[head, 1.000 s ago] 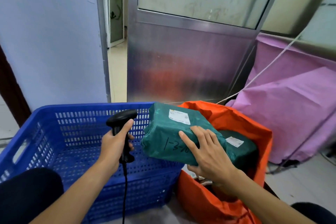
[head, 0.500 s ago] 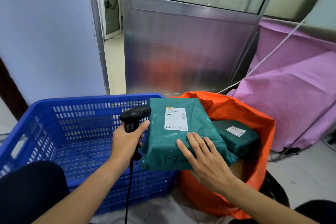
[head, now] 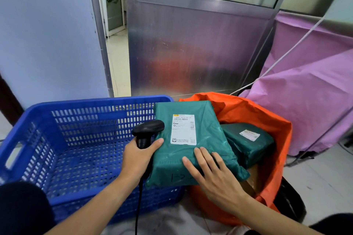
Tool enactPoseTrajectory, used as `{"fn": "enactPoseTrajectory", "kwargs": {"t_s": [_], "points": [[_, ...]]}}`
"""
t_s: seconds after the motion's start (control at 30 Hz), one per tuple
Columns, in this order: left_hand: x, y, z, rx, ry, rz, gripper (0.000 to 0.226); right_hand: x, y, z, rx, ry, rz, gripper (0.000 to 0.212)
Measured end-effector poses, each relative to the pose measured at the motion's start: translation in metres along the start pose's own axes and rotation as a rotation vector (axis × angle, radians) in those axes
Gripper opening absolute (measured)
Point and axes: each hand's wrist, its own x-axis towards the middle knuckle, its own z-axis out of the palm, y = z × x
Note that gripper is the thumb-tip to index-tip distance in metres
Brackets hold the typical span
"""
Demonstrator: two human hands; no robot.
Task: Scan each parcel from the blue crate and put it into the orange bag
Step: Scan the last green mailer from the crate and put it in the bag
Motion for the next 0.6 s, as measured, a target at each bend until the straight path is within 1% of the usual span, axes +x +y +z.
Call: {"fn": "enactPoseTrajectory", "kwargs": {"t_s": [0.1, 0.23, 0.33, 0.4, 0.47, 0.6], "points": [[0.000, 0.003, 0.000, 0.039, -0.024, 0.032, 0.050, 0.000, -0.009, -0.004, 0.033, -0.043, 0.046, 0.069], [0.000, 0.007, 0.003, 0.138, -0.050, 0.109, 0.029, 0.005, -0.015, -0.013, 0.113, -0.080, 0.111, 0.064], [0.001, 0.007, 0.002, 0.154, -0.041, 0.118, 0.027, 0.009, -0.008, -0.016, 0.156, -0.103, 0.094, 0.069], [0.001, 0.006, 0.003, 0.156, -0.033, 0.109, 0.027, 0.012, -0.003, -0.018, 0.227, -0.119, 0.107, 0.071], [0.002, 0.005, 0.003, 0.173, -0.031, 0.113, 0.028, 0.018, 0.006, -0.022, 0.317, -0.095, 0.132, 0.064], [0.003, 0.004, 0.003, 0.189, -0.022, 0.118, 0.032, 0.030, 0.033, -0.029, 0.529, -0.041, 0.192, 0.044]]}}
